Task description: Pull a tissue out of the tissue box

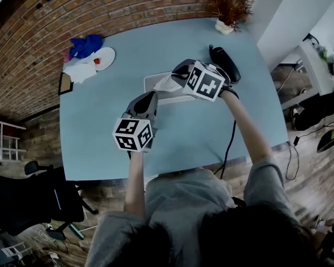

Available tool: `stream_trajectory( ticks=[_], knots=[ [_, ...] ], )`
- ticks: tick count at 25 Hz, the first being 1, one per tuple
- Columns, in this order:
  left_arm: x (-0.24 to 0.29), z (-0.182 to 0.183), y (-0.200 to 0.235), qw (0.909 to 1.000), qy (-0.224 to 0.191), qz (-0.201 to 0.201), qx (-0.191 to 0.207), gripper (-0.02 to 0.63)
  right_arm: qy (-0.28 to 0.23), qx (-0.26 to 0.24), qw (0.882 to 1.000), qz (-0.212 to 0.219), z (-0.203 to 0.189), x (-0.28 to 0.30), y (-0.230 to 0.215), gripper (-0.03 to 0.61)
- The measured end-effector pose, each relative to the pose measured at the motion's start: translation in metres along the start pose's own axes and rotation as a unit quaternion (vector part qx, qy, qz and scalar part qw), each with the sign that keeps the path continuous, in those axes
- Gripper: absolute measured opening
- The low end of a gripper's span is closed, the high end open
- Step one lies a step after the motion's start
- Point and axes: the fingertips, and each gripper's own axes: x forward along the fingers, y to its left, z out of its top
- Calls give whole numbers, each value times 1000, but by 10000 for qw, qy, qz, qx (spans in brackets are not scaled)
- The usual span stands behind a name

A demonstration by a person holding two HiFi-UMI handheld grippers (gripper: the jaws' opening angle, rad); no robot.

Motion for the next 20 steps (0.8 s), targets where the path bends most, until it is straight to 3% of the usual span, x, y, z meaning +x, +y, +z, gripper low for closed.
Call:
stream_trajectory(
  ticks=[20],
  knots=[
    [-9,18,-16,9995,-275,22,162,3,-639,561,9952,-485,0,-35,-6,2]
  ],
)
